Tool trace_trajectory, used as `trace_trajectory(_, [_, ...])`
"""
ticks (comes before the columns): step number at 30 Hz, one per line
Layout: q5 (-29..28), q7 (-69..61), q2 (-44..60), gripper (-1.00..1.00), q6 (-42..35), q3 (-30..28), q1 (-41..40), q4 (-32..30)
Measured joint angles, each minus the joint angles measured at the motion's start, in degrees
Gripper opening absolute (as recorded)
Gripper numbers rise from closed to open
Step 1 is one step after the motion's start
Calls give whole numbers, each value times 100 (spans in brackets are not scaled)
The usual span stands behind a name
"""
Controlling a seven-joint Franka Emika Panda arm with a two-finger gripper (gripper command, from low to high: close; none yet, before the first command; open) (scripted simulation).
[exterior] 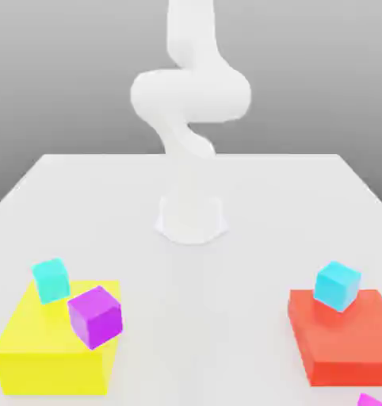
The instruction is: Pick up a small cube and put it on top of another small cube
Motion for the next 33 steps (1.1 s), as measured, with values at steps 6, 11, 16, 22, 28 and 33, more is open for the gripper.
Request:
trace_trajectory(6, [42,-555,1282,0,253,46,364,232])
trace_trajectory(11, [71,-1001,2320,0,457,129,618,420])
trace_trajectory(16, [59,-1419,3358,0,661,271,823,609])
trace_trajectory(22, [-62,-1847,4607,0,906,417,1138,834])
trace_trajectory(28, [-310,-2190,5861,0,1147,575,1347,1062])
trace_trajectory(33, [-578,-2379,6908,0,1420,636,1559,1261])
